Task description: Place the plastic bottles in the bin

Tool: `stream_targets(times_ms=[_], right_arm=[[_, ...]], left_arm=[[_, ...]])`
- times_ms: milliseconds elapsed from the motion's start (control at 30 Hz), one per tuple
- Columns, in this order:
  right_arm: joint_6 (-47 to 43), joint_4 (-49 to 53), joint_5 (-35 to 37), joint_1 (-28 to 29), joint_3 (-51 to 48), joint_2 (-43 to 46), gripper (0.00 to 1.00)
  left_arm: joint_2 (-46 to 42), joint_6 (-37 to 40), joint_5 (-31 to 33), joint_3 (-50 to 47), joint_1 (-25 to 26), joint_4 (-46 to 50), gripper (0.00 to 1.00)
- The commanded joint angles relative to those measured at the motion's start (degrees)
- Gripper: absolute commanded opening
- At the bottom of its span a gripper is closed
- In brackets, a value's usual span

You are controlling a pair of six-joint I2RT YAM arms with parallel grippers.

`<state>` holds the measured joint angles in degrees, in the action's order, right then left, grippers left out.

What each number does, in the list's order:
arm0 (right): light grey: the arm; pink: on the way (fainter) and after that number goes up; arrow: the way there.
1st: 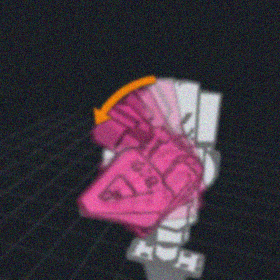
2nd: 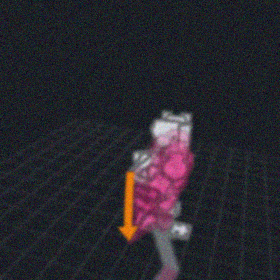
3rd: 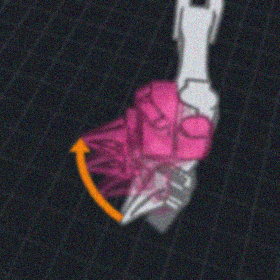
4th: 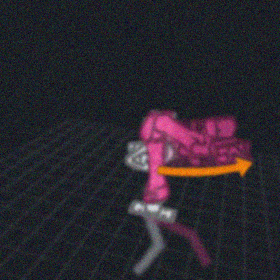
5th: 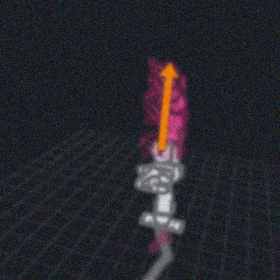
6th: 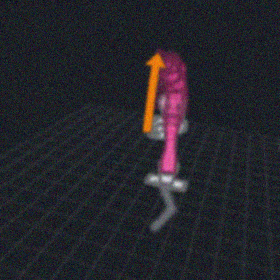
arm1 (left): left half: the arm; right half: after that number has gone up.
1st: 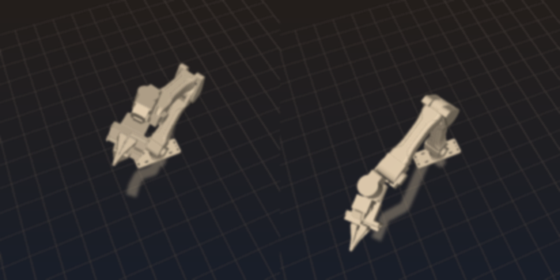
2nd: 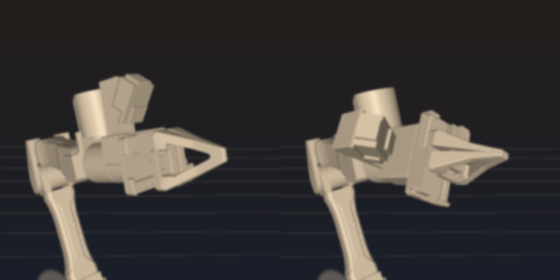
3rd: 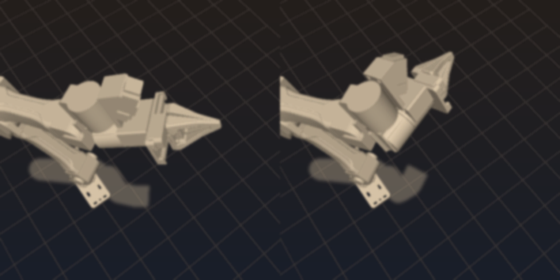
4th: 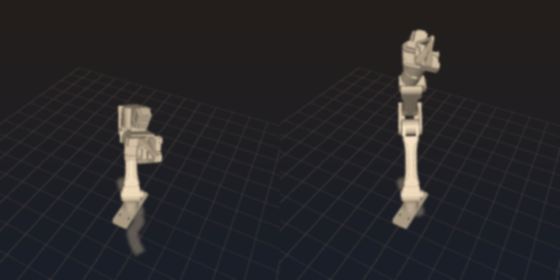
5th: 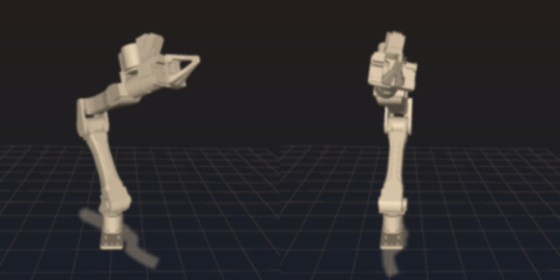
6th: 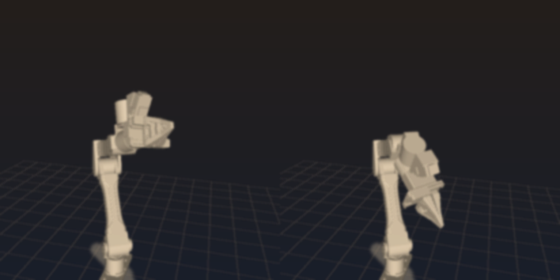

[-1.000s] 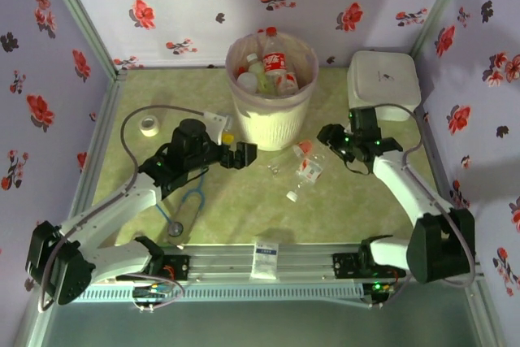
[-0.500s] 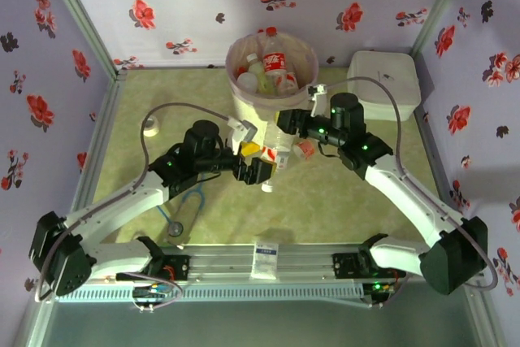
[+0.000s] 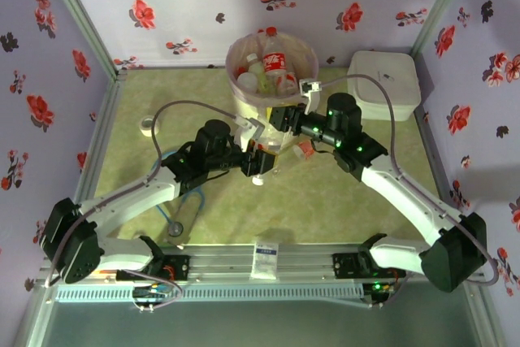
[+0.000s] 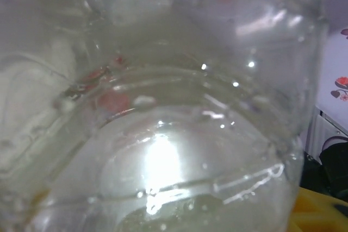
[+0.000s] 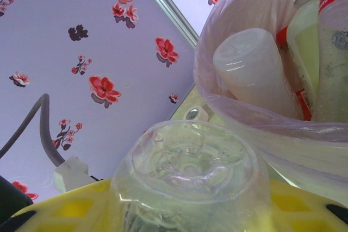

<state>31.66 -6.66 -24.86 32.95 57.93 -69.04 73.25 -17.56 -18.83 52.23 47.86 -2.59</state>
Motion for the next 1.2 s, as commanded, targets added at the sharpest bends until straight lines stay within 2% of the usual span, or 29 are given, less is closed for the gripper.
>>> stream_targets(times_ms=[0,67,200,233,333,400,533,833,900,1067,1167], right_arm=[[0.1,-1.3,-0.4,0.4,0.6,-1.0,0.43],[-0.2,1.0,0.1,0.3,1.6,-1.0,0.52],[-3.0,15.4,4.5,-2.0,6.9,0.1,0.92],[-3.4,20.2,5.4,-3.3,8.8,0.2,0.99],[-4.2,33.8,4.2,-7.0,14.7,-1.5,0.99],[-5.6,38.7,2.6,-7.5,16.9,-2.5,0.99],[-4.7,36.8,-5.6,-6.6,17.0,-3.7,0.99],[-5.1,33.7,-10.0,-2.8,18.7,-9.7,0.98],[-4.9,33.1,-10.9,-2.7,18.9,-10.8,0.91],[-5.4,34.3,-11.0,-2.8,20.2,-11.2,0.67],[-6.3,35.7,-9.9,-3.0,22.1,-10.8,0.61]], left_arm=[[-1.9,1.7,2.8,-0.7,0.3,-2.9,0.53],[-2.2,2.5,3.7,-0.8,0.3,-2.2,0.49],[-3.1,7.7,7.3,0.5,0.6,4.2,0.46],[-3.3,9.6,8.9,0.7,0.7,6.3,0.47],[-3.6,14.9,12.6,1.0,0.7,10.7,0.47],[-3.5,18.7,13.8,0.8,0.8,11.7,0.48],[-3.0,22.6,14.1,0.9,1.0,12.0,0.5],[-2.7,23.8,12.3,2.3,1.7,12.9,0.51],[-2.7,23.5,12.2,2.3,1.8,12.7,0.51],[-2.7,23.3,12.4,2.5,1.8,12.0,0.52],[-2.5,23.2,13.3,2.6,1.7,11.5,0.52]])
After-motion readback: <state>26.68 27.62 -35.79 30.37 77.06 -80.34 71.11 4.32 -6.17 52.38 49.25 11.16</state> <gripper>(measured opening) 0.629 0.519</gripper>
